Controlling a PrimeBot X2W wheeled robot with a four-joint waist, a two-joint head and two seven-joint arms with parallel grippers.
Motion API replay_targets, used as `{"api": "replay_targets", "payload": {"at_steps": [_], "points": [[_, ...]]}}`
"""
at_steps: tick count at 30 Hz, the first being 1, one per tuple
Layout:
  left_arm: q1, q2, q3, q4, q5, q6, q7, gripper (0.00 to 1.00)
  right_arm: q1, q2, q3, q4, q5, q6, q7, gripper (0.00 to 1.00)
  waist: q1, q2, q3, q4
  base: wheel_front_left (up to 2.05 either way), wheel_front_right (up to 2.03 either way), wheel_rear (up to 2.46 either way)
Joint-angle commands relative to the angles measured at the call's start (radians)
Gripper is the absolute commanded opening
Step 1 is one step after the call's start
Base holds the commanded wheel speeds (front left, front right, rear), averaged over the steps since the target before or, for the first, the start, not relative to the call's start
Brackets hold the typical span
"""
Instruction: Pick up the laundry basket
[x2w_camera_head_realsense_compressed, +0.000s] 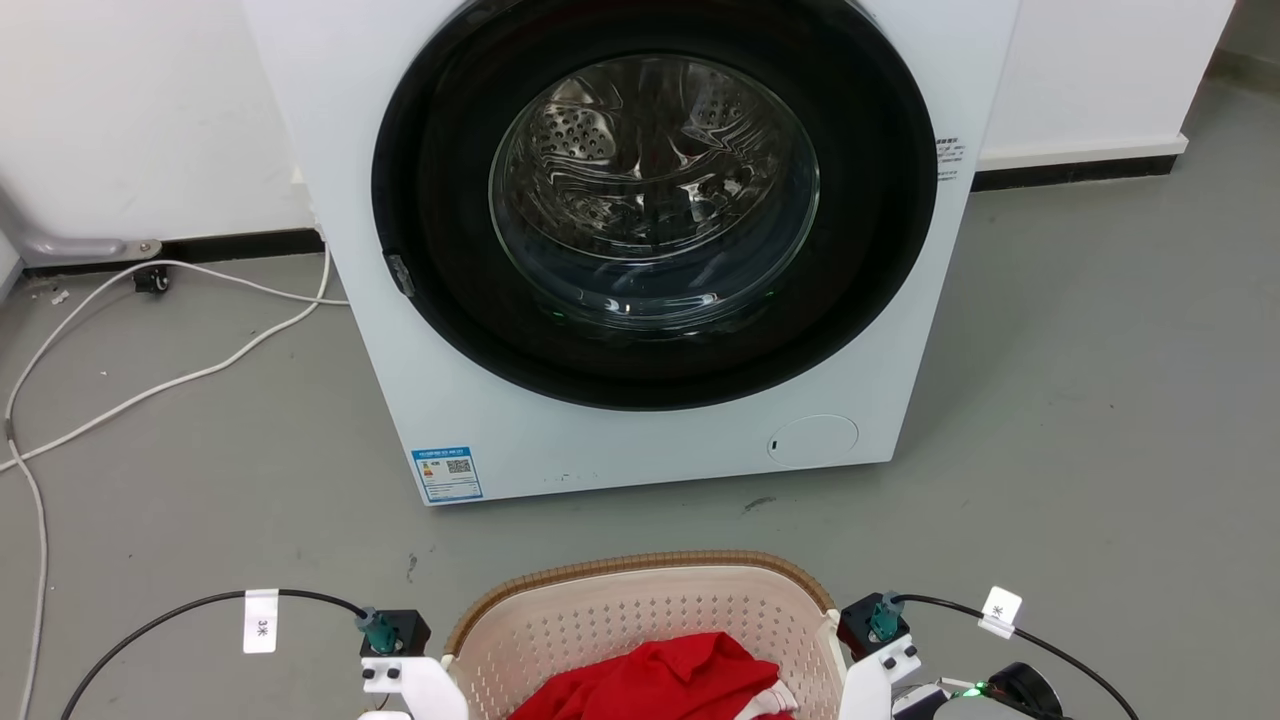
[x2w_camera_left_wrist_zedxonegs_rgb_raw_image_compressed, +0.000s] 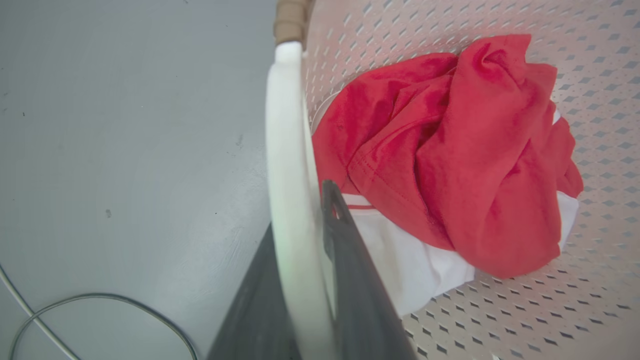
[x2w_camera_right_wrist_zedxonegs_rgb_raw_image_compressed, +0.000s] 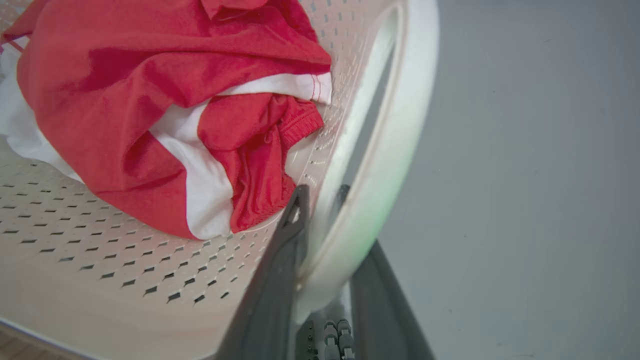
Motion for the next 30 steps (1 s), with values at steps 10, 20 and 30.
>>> {"api": "replay_targets", "payload": {"at_steps": [10,20,30], "points": [[-0.020,0.012,-0.019,0.002,-0.021,-0.004,-0.008,0.00,-0.002,-0.008,0.009,0.001,0.001,0.003,-0.003,0.00,0.0000,0.0000,-0.001,0.002,0.00,0.00,0.00],[-0.025,0.014,-0.037,0.005,-0.041,-0.004,-0.014,0.00,-0.002,-0.008,0.010,0.001,0.004,0.003,-0.004,0.00,0.0000,0.0000,-0.002,0.002,0.00,0.00,0.00],[-0.027,0.011,-0.054,0.010,-0.057,-0.004,-0.021,0.00,-0.004,-0.011,0.011,-0.002,0.003,0.003,-0.012,0.00,0.0000,0.0000,0.001,0.006,0.00,0.00,0.00]]}}
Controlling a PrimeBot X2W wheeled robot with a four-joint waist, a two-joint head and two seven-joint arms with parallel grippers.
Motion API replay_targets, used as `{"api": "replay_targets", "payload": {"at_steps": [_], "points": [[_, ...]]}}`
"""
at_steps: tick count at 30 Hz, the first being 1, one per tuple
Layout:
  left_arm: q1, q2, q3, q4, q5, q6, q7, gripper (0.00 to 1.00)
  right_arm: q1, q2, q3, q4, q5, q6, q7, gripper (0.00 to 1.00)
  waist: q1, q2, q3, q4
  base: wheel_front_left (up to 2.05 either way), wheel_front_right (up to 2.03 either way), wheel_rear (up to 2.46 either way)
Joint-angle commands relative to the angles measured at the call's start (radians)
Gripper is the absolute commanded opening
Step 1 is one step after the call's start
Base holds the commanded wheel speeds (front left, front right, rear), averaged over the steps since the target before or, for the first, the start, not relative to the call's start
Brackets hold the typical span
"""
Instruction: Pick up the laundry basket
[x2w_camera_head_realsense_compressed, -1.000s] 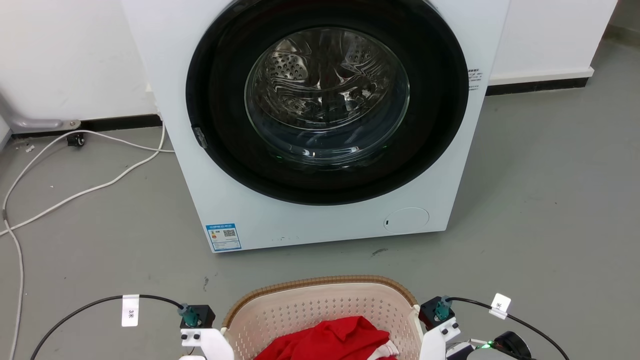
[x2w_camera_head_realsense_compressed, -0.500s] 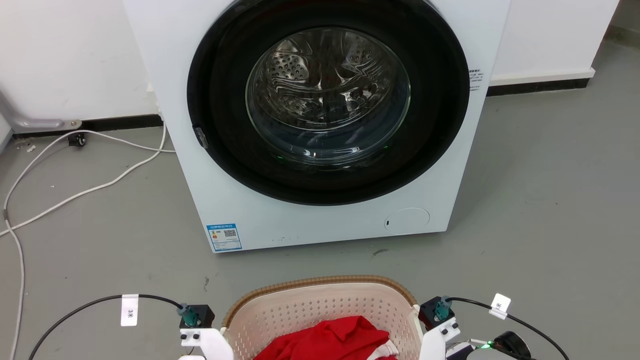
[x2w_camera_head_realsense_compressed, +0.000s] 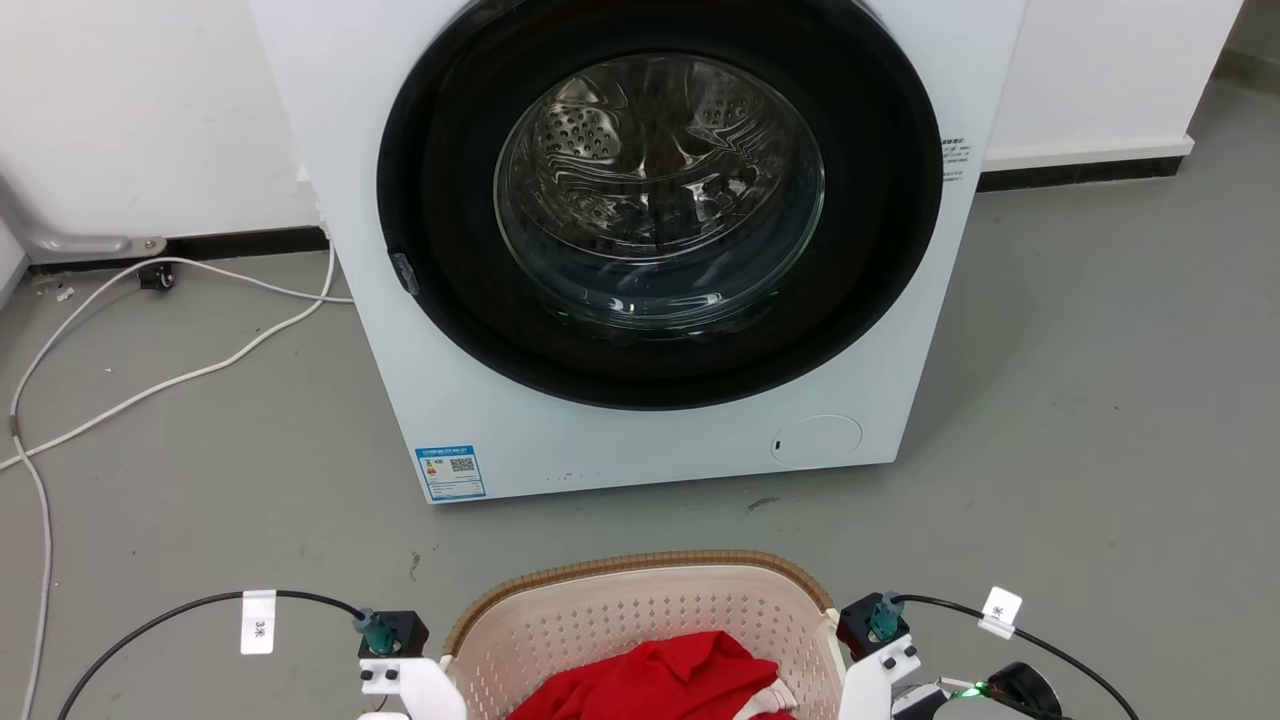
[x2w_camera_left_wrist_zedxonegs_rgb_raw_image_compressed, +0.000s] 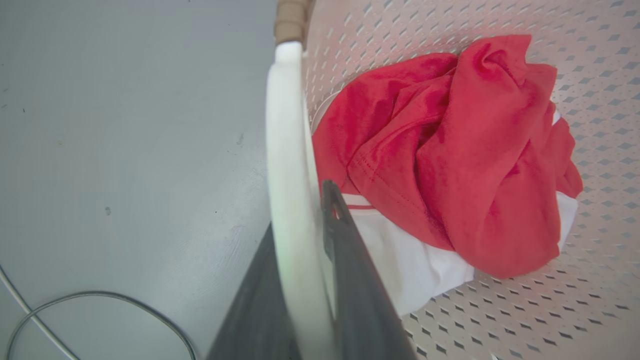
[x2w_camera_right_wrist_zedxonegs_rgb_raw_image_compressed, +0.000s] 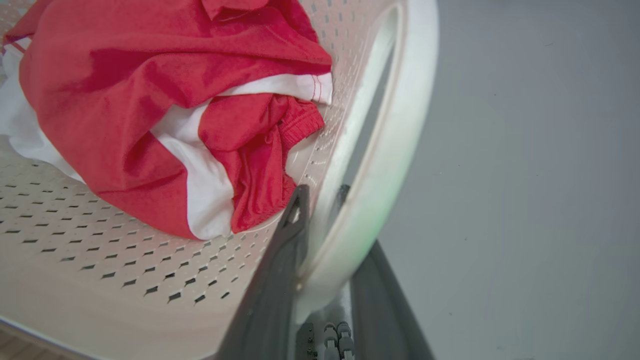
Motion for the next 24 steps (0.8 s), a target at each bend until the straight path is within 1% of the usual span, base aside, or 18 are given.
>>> {"api": "replay_targets", "payload": {"at_steps": [1,24], "points": [[-0.020,0.007,-0.003,0.002,-0.002,-0.004,-0.009,0.00,-0.004,-0.011,0.006,-0.001,-0.003,0.003,-0.006,0.00,0.0000,0.0000,0.000,0.000,0.00,0.00,0.00],[-0.025,0.011,-0.037,0.004,-0.036,-0.004,-0.018,0.00,-0.004,-0.012,0.006,0.001,-0.009,0.003,-0.011,0.00,0.0000,0.0000,0.000,0.000,0.00,0.00,0.00]]}}
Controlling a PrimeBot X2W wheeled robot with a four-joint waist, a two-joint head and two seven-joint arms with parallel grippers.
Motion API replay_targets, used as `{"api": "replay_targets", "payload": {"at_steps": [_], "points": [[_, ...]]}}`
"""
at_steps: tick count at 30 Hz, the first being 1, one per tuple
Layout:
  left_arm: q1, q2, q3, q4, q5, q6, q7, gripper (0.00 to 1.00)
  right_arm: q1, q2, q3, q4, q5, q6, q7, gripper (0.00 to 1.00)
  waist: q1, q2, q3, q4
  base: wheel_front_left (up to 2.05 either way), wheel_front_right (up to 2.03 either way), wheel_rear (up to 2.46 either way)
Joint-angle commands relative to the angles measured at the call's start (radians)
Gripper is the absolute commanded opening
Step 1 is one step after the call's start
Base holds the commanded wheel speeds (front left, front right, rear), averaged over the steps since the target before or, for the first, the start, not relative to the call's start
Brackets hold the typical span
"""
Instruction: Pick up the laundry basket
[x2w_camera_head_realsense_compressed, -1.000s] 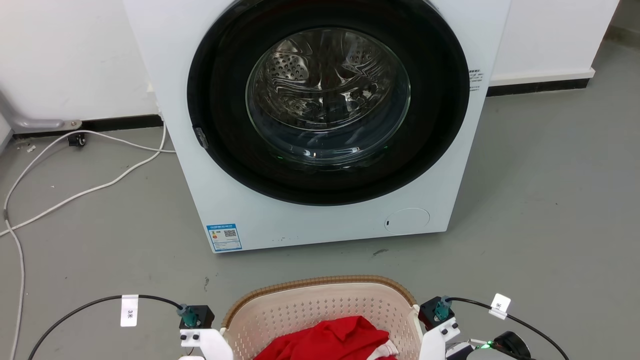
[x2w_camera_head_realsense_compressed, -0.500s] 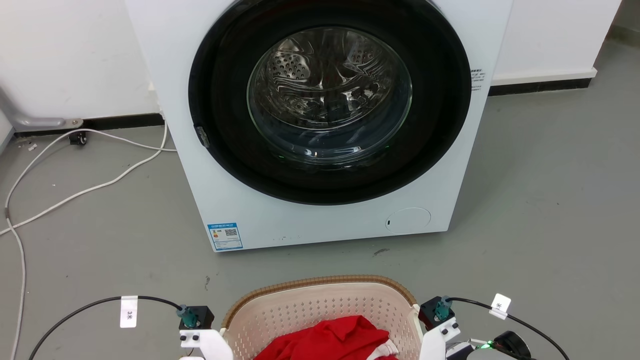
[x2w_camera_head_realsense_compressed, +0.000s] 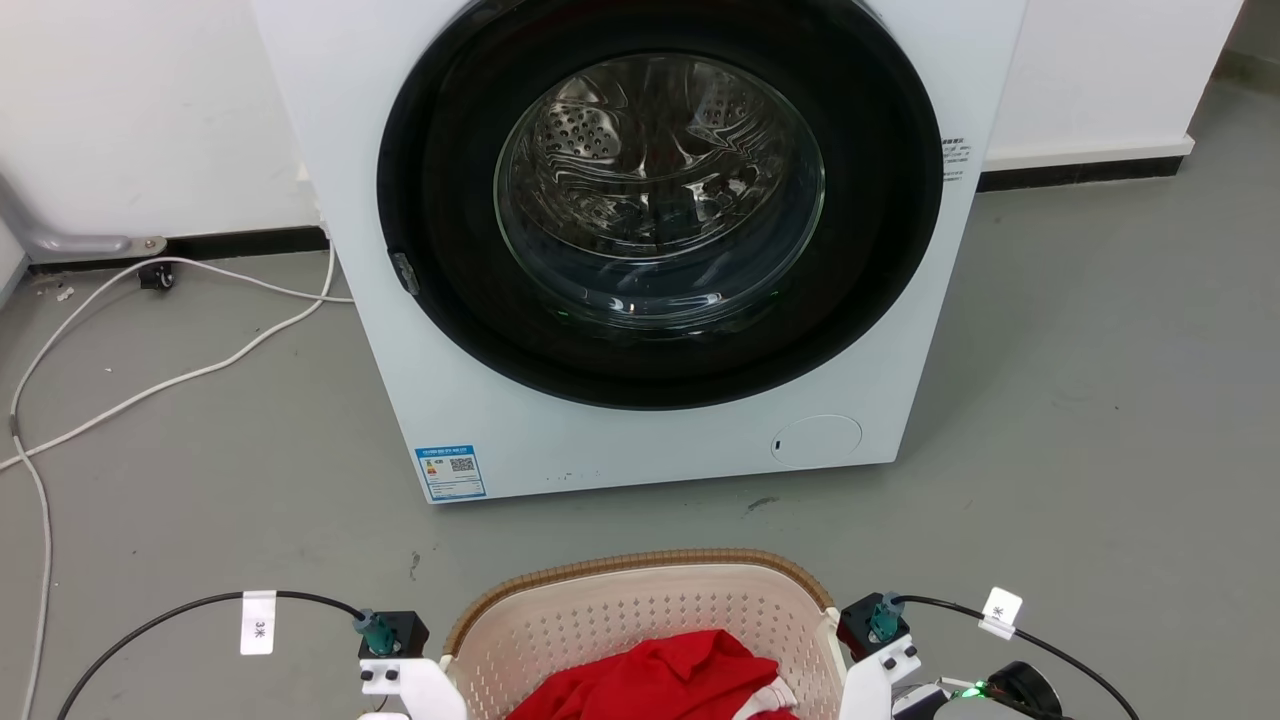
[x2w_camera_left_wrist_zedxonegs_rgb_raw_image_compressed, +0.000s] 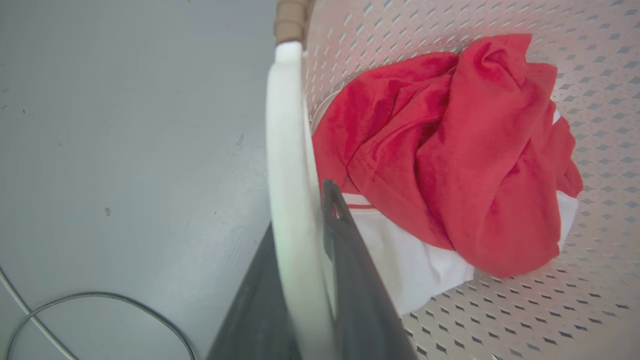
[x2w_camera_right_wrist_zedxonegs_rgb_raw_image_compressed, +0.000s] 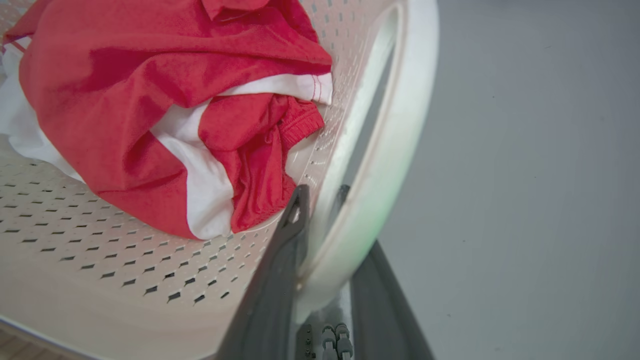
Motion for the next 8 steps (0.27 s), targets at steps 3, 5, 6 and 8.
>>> {"api": "replay_targets", "payload": {"at_steps": [3,5,6,8], "points": [[-0.020,0.009,-0.005,0.002,-0.007,-0.004,-0.009,0.00,-0.005,-0.011,0.006,0.001,-0.009,0.003,-0.006,0.00,0.0000,0.0000,0.000,-0.001,0.00,0.00,0.00],[-0.020,0.010,-0.008,0.003,-0.007,-0.004,-0.010,0.00,-0.005,-0.011,0.005,0.001,-0.010,0.003,-0.006,0.00,0.0000,0.0000,0.000,-0.002,0.00,0.00,0.00],[-0.021,0.010,-0.010,0.003,-0.008,-0.004,-0.010,0.00,-0.004,-0.012,0.005,0.001,-0.010,0.003,-0.006,0.00,0.0000,0.0000,0.000,-0.002,0.00,0.00,0.00],[-0.021,0.010,-0.012,0.003,-0.012,-0.004,-0.010,0.00,-0.003,-0.012,0.006,0.001,-0.009,0.003,-0.004,0.00,0.0000,0.0000,-0.001,-0.002,0.00,0.00,0.00]]}}
